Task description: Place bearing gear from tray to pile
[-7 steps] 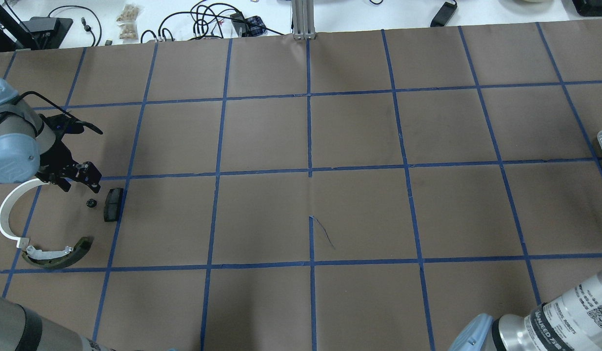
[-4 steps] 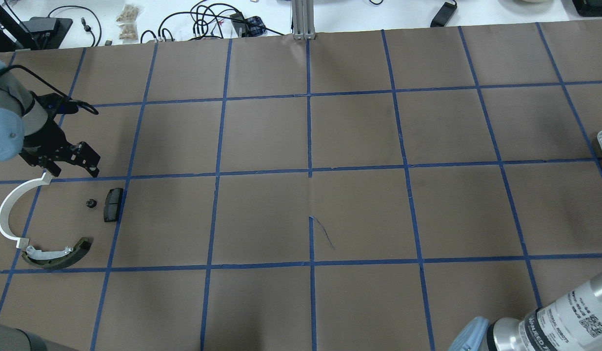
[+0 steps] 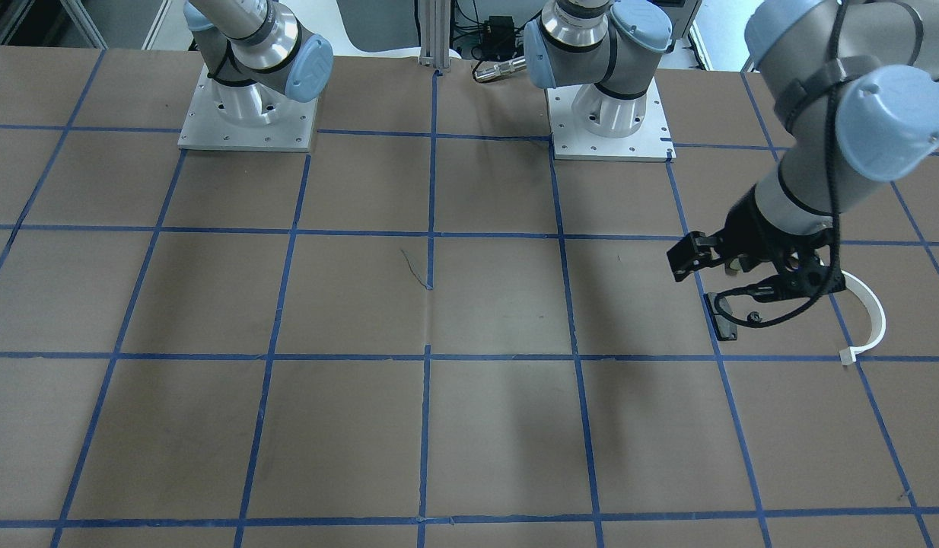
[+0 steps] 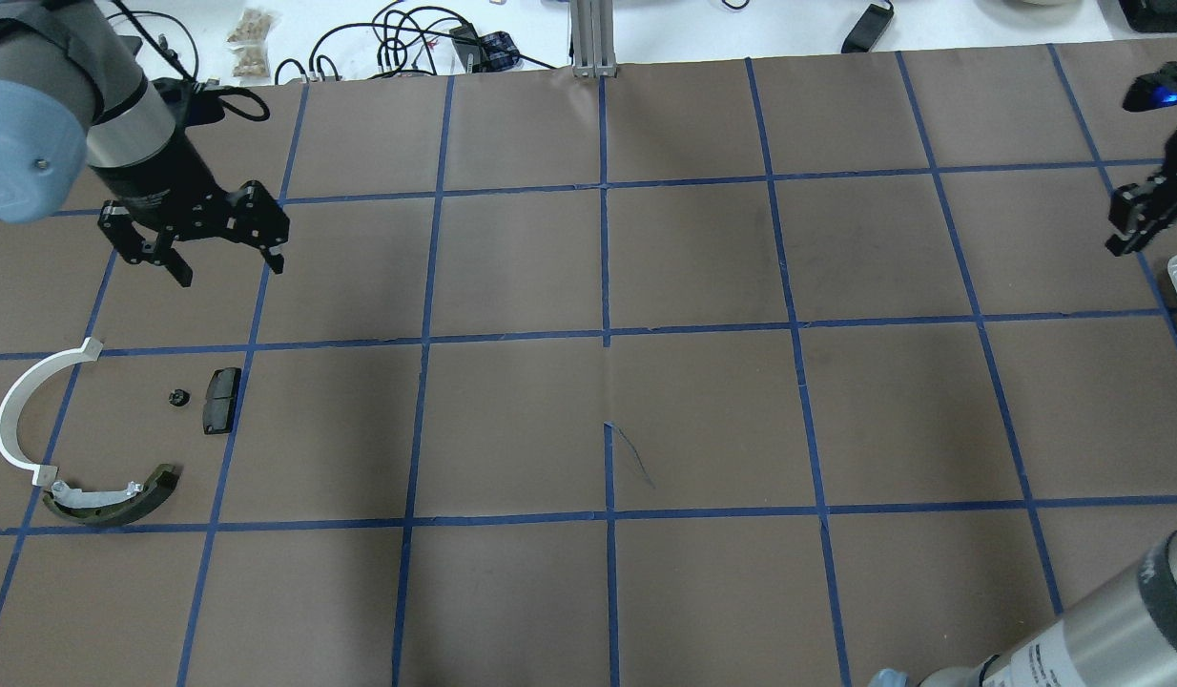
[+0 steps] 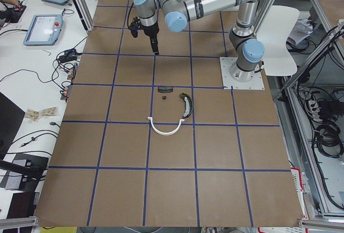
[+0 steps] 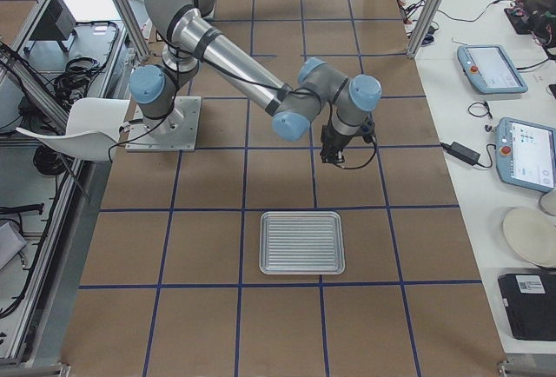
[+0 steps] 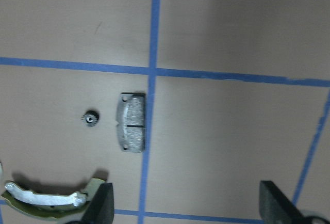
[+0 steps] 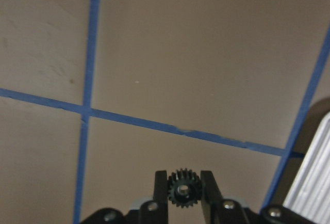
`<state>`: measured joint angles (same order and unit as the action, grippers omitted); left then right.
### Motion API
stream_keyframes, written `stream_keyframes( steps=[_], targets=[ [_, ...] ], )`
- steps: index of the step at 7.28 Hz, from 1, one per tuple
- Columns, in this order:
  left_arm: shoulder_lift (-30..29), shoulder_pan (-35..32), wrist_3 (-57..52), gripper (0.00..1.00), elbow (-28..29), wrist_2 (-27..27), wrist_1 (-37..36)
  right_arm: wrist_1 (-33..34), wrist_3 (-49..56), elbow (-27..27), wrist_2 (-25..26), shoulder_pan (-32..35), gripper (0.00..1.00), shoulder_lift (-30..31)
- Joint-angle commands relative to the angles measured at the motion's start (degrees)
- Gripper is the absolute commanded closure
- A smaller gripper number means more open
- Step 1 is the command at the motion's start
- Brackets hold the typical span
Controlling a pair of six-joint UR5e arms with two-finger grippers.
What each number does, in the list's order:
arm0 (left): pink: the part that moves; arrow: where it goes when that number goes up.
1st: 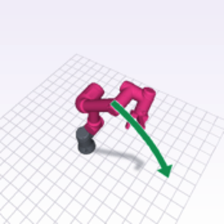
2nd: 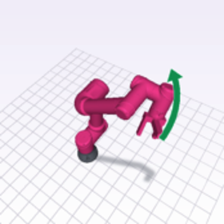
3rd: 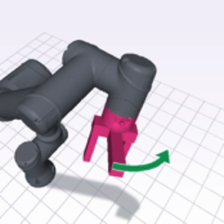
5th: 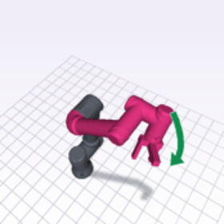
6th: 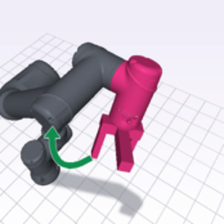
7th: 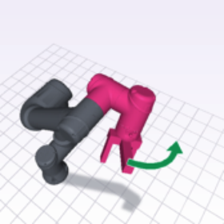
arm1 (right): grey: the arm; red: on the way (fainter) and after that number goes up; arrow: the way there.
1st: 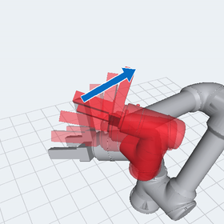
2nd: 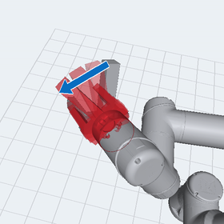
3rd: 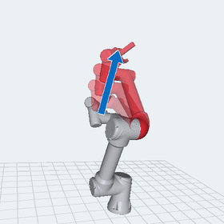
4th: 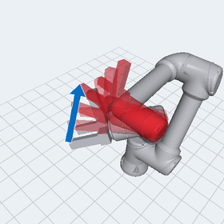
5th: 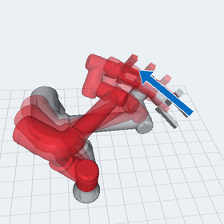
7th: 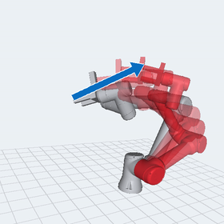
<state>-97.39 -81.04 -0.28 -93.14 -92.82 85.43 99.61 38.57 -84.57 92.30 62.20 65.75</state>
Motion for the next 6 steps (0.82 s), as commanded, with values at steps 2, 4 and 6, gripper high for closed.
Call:
stream_keyframes(
  steps=[2, 4, 6],
  targets=[
    [5.8, -9.8, 6.2, 0.0, 1.7, 0.9, -0.2, -3.2, -21.9, -2.6, -11.2, 18.3, 1.0, 4.9],
    [7.6, -10.3, 5.3, 0.0, 1.7, 1.5, -0.4, 7.1, -37.4, -9.2, -17.0, 29.4, 1.0, 5.4],
    [9.1, -10.4, 5.3, 0.0, 0.5, 1.4, 0.3, 24.5, -56.5, -17.9, -16.9, 41.2, 1.0, 4.5]
  ],
)
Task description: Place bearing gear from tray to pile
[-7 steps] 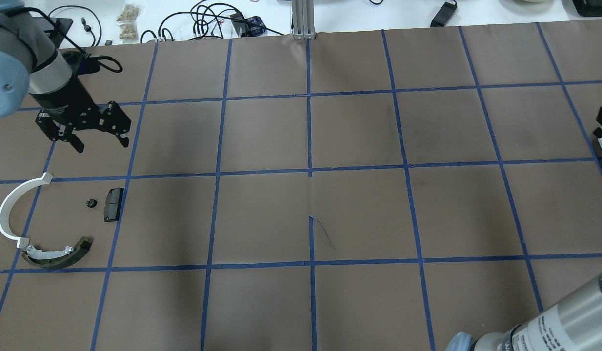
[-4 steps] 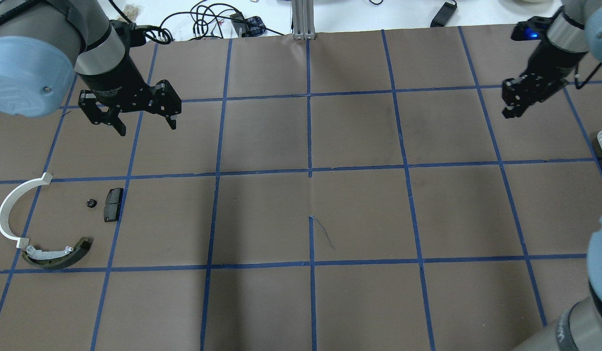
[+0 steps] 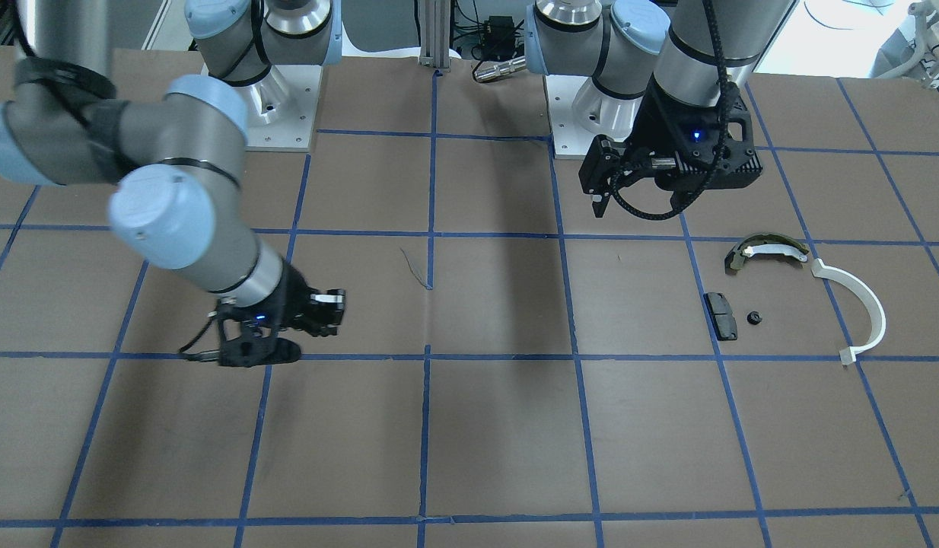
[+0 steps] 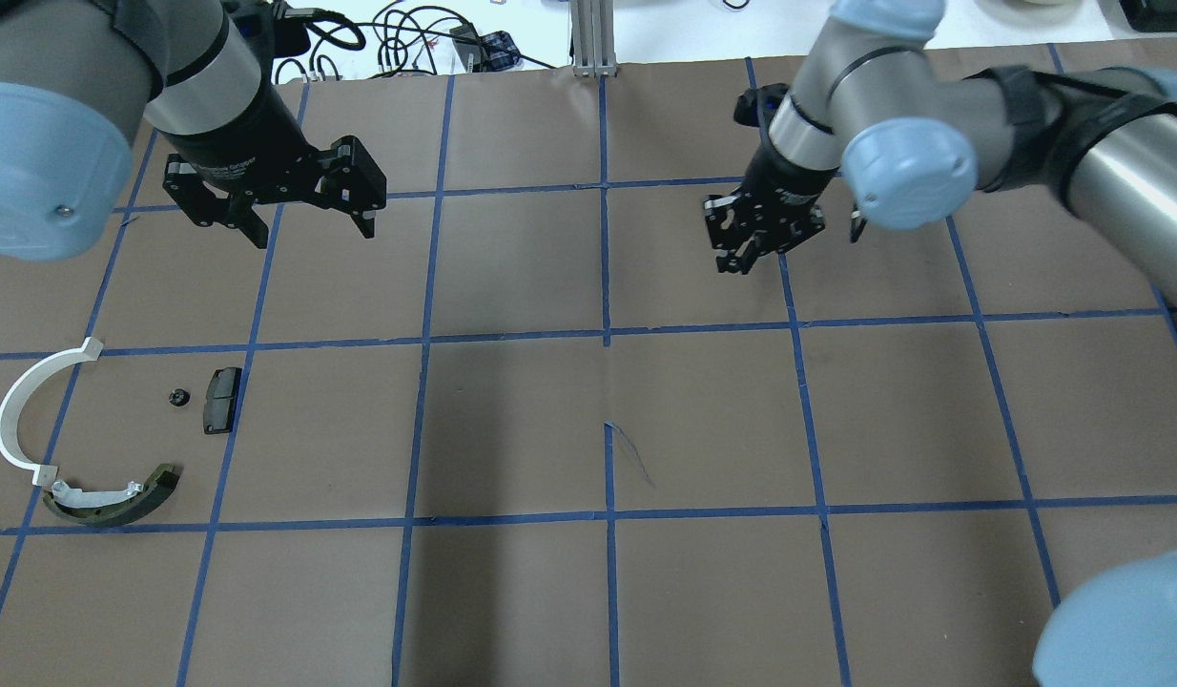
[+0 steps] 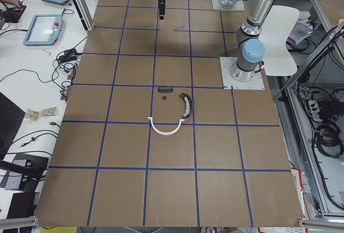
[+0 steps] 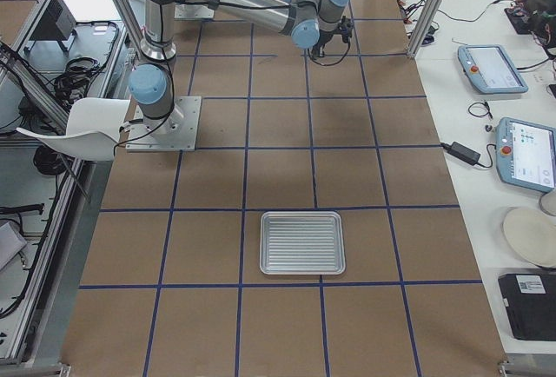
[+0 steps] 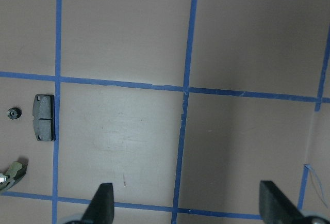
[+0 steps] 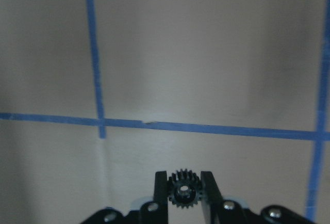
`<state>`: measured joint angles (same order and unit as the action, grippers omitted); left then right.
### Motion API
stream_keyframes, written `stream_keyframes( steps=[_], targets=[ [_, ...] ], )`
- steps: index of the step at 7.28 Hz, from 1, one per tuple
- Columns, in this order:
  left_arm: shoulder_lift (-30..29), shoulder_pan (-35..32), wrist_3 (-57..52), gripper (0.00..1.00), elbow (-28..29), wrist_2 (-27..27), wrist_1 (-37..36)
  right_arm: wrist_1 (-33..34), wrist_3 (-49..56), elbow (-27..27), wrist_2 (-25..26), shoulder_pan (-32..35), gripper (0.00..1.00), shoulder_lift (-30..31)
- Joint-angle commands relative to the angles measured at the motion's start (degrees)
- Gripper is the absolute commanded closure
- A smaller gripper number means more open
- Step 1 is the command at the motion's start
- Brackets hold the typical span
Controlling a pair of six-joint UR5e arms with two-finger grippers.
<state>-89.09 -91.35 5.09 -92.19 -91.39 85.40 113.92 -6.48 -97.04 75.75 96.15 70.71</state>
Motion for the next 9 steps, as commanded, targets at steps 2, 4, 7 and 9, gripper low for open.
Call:
stream_keyframes(
  steps=[2, 4, 7, 9],
  targets=[
    [0.9, -0.1, -0.1, 0.0, -0.5, 0.0, 0.4, 23.8, -19.3, -14.3, -0.3, 10.9, 1.0, -0.7],
    [0.9, -0.1, -0.1, 0.0, -0.5, 0.0, 0.4, 27.1, -20.4, -16.3, -2.4, 15.1, 1.0, -1.6],
    [0.8, -0.1, -0.1, 0.0, -1.2, 0.0, 0.4, 27.1, -20.9, -16.0, -1.7, 15.6, 0.05, -1.9],
    [0.4, -0.1, 0.0, 0.0, -1.3, 0.0, 0.4, 25.8, -19.9, -12.5, 3.2, 14.3, 0.0, -0.6]
  ],
)
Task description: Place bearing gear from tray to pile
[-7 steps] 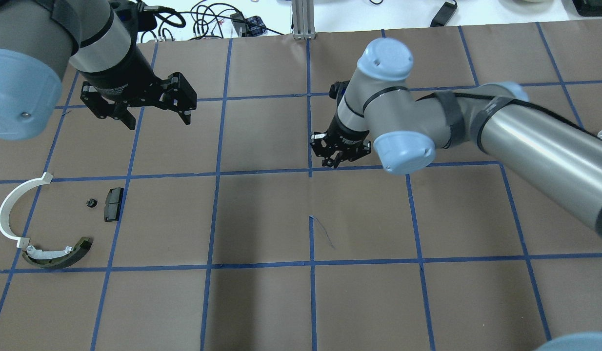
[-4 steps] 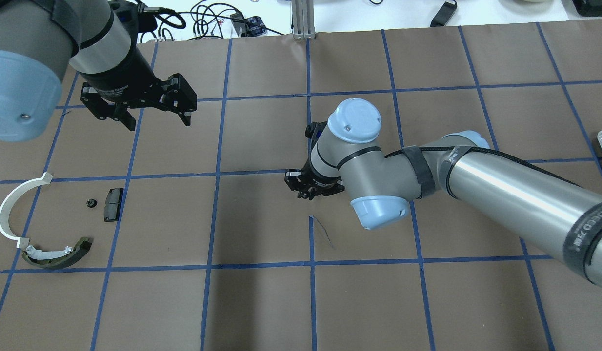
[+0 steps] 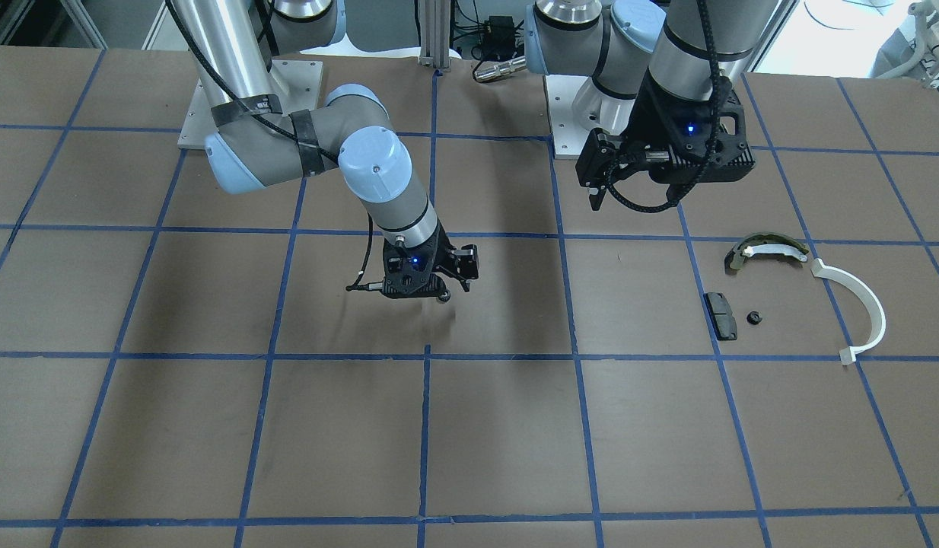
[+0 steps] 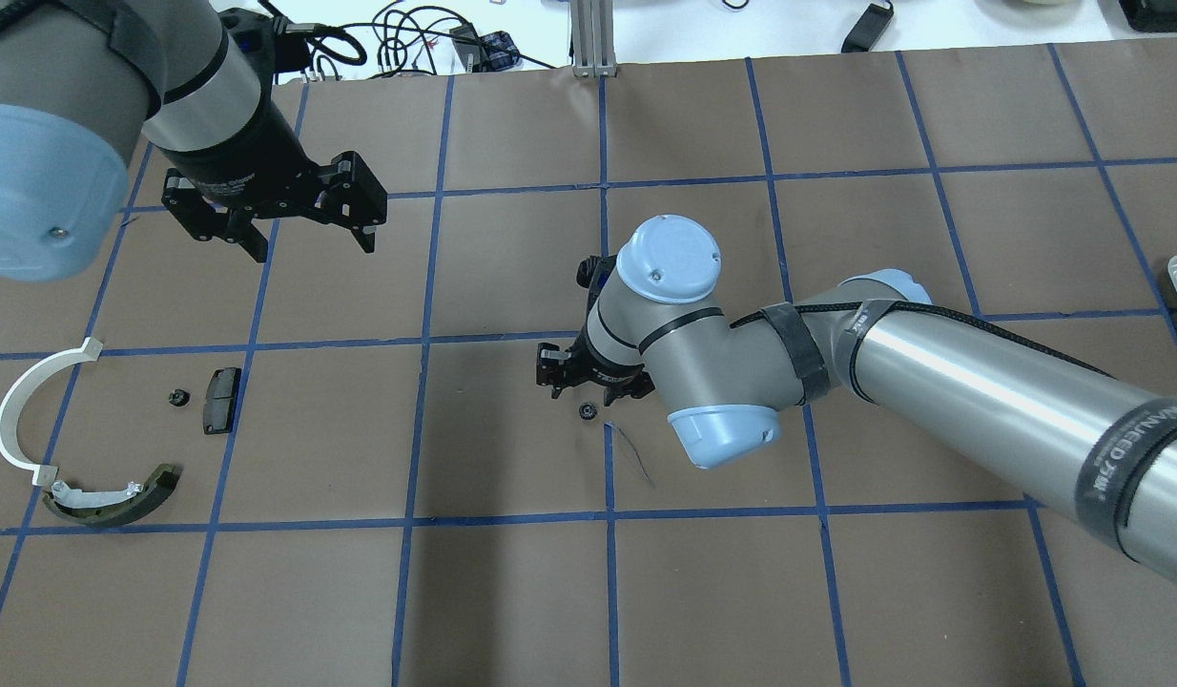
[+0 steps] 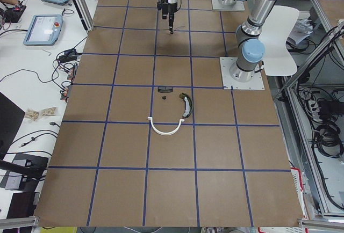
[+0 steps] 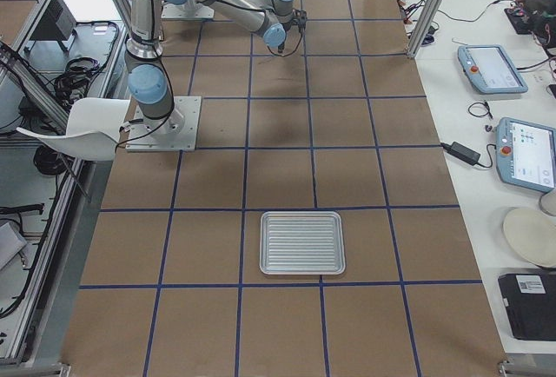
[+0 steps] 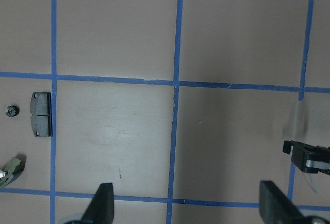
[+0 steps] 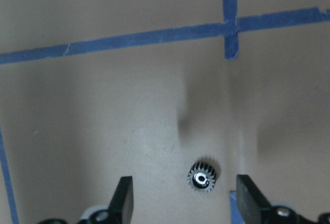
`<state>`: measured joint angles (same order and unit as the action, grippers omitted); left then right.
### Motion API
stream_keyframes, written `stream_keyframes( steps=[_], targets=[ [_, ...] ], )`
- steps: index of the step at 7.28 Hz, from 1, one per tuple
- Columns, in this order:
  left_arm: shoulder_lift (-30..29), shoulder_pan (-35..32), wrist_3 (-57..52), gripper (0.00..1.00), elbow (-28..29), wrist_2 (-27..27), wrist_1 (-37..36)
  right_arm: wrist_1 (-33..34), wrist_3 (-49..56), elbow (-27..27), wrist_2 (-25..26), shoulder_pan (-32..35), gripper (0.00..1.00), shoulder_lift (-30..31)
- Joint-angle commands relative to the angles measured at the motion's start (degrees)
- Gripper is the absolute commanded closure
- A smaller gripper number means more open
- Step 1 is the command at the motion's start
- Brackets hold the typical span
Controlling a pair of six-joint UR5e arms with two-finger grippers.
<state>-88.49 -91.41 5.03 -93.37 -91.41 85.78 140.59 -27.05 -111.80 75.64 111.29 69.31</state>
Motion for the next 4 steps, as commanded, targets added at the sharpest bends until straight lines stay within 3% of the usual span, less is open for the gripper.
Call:
stream_keyframes(
  steps=[1, 2, 4],
  targets=[
    [-0.5, 0.0, 0.9, 0.0, -0.9, 0.2, -0.1, -5.8, 0.8, 5.4, 3.9, -2.1, 0.0, 2.2],
    [-1.3, -0.3, 1.1, 0.0, -1.4, 0.2, -0.3, -14.5, 3.1, 8.9, 6.0, -4.9, 0.0, 4.8],
    [-3.6, -7.3, 8.5, 0.0, -3.9, -0.1, -3.7, -30.7, 10.2, 12.8, 7.1, -9.6, 0.0, 12.6]
  ],
)
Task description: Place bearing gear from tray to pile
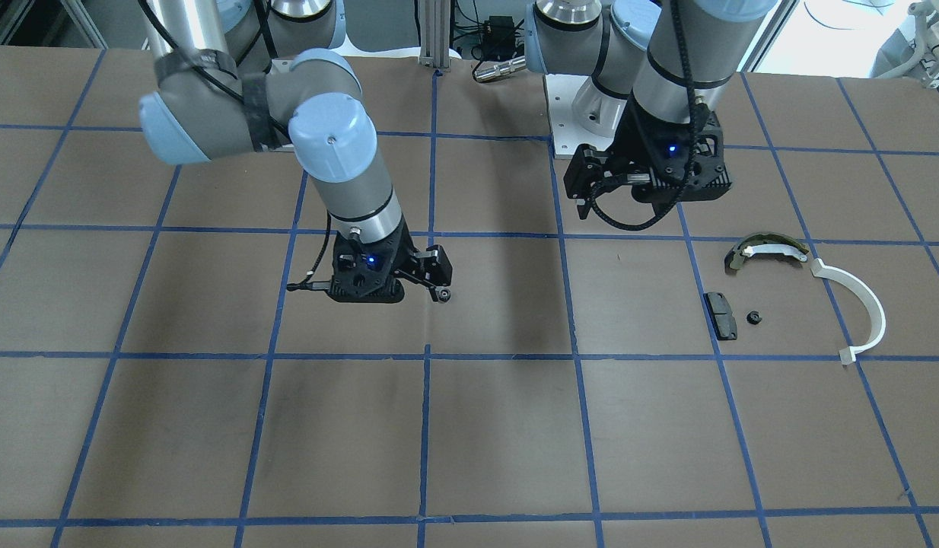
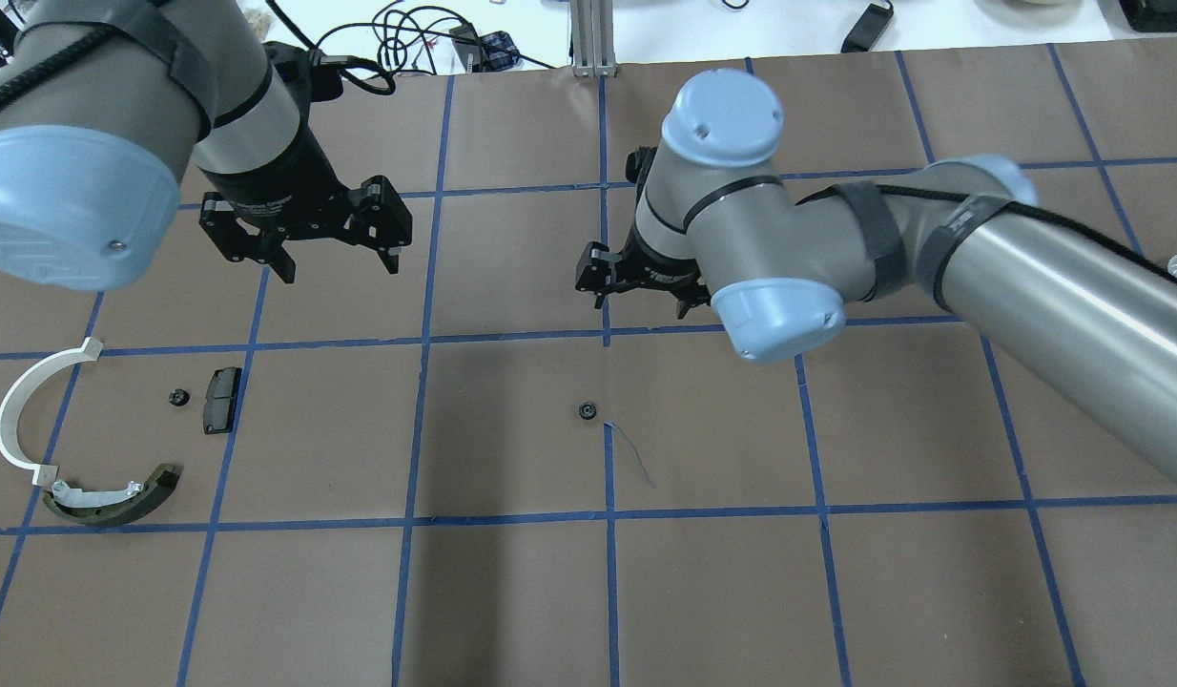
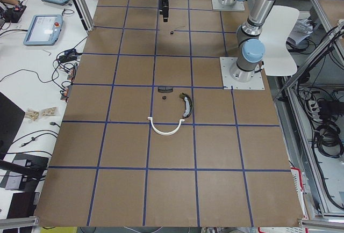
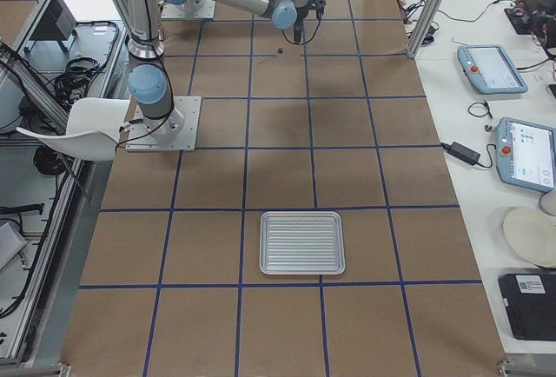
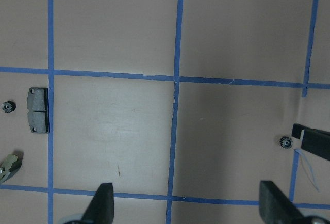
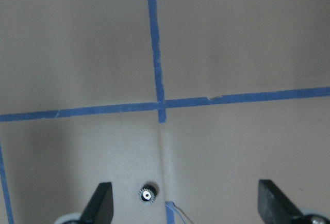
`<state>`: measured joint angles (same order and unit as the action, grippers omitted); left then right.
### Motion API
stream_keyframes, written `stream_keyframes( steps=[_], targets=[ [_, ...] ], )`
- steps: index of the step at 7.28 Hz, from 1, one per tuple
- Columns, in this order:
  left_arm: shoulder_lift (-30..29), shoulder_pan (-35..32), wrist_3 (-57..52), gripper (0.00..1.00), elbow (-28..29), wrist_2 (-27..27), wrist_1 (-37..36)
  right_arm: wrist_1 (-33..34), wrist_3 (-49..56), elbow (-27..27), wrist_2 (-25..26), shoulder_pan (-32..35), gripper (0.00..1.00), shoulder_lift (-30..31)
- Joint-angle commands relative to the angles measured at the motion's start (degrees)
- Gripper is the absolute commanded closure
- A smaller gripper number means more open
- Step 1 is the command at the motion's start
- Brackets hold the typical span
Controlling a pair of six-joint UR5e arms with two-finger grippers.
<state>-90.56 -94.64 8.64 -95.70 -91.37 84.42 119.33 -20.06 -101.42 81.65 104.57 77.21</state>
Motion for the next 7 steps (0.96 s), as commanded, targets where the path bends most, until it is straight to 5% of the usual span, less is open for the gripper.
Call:
stream_keyframes(
  steps=[1, 4, 7],
  targets=[
    [-3.0, -7.1, 9.6, 0.0, -3.7, 0.0, -8.6, -16.3, 5.3, 3.8, 1.7, -5.8, 0.0, 8.1],
    [-10.6, -14.7, 16.7, 0.0, -13.1, 0.1, -27.9, -25.4, 12.5, 5.5, 5.0, -9.4, 0.0, 14.9],
    [-18.6, -19.3, 16.9, 0.0, -13.7, 0.0, -30.1, -25.4, 13.0, 4.2, 7.4, -10.0, 0.0, 14.8]
  ],
)
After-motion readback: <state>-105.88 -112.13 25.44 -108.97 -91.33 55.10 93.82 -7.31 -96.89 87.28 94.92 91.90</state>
